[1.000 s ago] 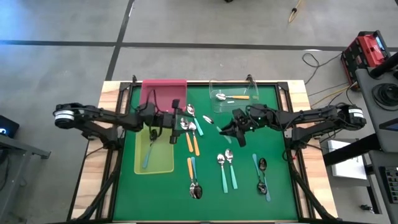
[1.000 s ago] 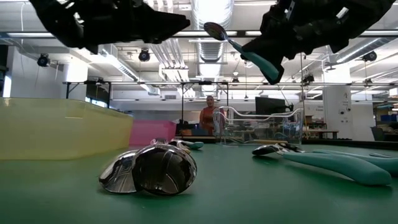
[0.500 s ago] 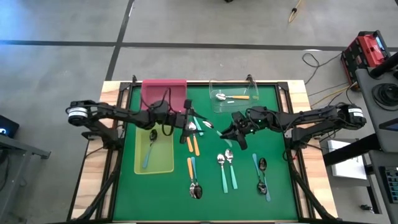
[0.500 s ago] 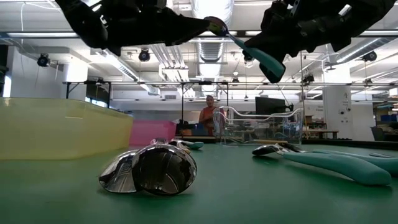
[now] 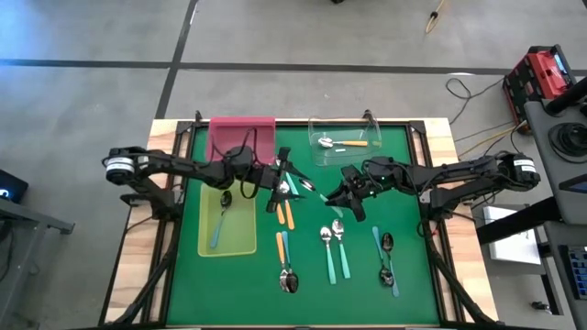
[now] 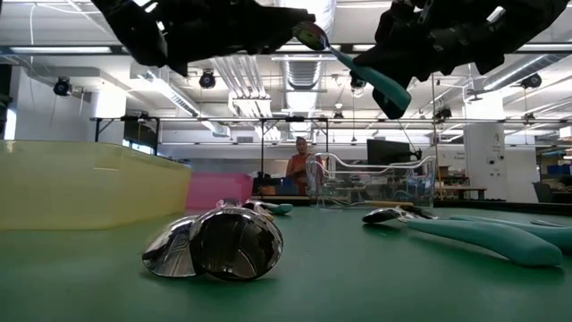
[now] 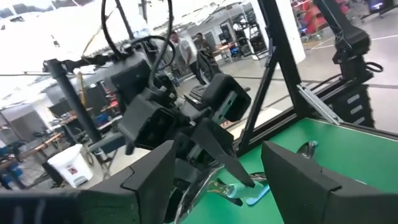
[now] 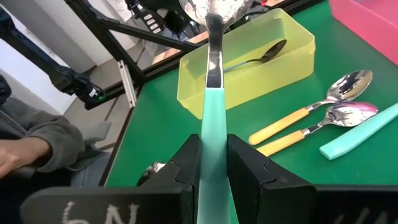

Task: Sort silverware by color (type)
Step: Put the light blue spoon into the red bin

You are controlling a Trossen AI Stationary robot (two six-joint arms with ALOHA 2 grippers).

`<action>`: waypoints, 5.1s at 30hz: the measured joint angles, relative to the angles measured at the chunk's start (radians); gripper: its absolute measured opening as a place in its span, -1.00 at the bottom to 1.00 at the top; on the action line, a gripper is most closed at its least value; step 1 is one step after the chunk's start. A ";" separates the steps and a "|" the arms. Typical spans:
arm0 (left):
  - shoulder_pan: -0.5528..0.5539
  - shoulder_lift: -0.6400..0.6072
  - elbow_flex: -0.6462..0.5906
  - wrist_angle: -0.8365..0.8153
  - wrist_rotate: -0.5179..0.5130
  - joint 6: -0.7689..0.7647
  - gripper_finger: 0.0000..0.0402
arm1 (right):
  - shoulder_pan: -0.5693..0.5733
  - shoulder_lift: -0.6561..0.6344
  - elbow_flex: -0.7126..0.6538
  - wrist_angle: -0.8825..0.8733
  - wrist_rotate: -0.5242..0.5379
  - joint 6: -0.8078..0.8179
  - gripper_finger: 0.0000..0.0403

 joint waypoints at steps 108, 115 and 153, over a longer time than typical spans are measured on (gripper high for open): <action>0.692 -0.241 0.056 -0.616 -0.649 -0.397 -1.00 | -0.003 0.216 0.202 -0.112 0.420 -0.413 -0.96; 0.691 -0.335 0.051 -0.859 -0.649 -0.393 -1.00 | -0.003 0.216 0.202 -0.112 0.426 -0.406 -0.96; 0.682 -0.337 -0.043 -0.874 -0.596 -0.546 -0.96 | -0.003 0.215 0.201 -0.112 0.453 -0.331 -0.96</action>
